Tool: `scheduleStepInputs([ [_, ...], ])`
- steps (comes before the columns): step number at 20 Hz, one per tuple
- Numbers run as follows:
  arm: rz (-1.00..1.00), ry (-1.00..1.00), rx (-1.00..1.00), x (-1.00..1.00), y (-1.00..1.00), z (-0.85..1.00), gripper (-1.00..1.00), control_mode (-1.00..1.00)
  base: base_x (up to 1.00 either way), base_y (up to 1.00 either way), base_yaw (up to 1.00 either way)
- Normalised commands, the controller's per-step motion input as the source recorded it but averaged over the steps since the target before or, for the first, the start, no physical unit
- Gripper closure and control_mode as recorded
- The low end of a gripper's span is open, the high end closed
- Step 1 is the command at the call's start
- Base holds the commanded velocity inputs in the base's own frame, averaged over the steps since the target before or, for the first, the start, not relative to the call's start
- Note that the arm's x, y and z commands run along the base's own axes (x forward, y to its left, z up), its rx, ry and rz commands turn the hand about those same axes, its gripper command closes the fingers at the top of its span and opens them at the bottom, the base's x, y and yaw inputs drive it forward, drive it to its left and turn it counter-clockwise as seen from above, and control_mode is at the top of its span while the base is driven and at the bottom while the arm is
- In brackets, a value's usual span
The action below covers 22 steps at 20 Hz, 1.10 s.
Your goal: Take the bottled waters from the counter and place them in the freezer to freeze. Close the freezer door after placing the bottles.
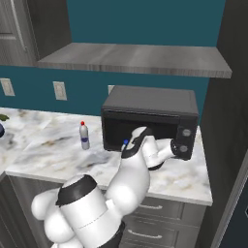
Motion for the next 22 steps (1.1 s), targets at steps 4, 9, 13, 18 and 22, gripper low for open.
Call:
scheduleStepInputs([
  [4,-0.03,-0.16,0.00,-0.58,0.00,0.76,1.00,-1.00,0.00,0.00,0.00],
  [9,-0.11,-0.12,0.00,-0.89,0.00,1.00,1.00,-1.00,0.00,0.00,0.00],
  [13,-0.21,-0.01,0.00,-0.83,0.02,1.00,1.00,-1.00,0.00,0.00,0.00],
  [18,-0.27,0.00,0.00,-0.98,0.03,0.96,1.00,-1.00,0.00,0.00,0.00],
  [22,0.00,0.00,0.00,0.00,0.00,0.00,1.00,1.00,-1.00,0.02,-0.34],
])
